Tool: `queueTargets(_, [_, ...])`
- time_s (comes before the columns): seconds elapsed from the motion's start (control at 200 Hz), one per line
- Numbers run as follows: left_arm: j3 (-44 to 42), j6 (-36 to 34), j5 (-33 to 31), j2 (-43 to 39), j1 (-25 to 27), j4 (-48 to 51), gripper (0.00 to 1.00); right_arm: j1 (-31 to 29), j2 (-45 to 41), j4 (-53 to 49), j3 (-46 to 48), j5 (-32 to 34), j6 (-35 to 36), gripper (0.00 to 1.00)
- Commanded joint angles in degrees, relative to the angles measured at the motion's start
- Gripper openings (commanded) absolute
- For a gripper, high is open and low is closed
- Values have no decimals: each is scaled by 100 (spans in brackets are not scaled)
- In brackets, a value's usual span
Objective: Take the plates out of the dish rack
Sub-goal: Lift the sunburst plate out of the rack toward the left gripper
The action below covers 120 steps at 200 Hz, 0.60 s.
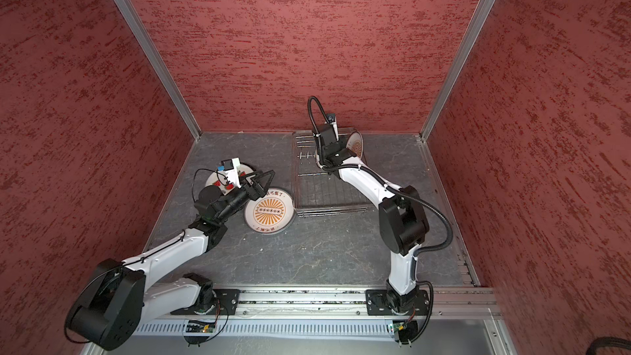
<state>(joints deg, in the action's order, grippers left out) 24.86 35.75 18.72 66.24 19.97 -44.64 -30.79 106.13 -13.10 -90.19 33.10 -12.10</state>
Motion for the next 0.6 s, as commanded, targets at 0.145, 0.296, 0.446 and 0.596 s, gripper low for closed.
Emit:
queueTargets(0.145, [-20, 16, -130, -157, 114, -115, 99, -59, -1191, 856, 767, 121, 230, 6])
queueTargets(0.296, [-218, -9, -238, -492, -51, -105, 99, 27, -1969, 1393, 1636, -854, 113, 6])
queueTargets(0.446, [-338, -172, -268, -1067, -63, 234, 100, 536, -2675, 1842, 2362, -2504, -476, 4])
queueTargets(0.596, [-315, -179, 37, -1429, -89, 553, 99, 1097, -3016, 2472, 2907, -4311, -1116, 4])
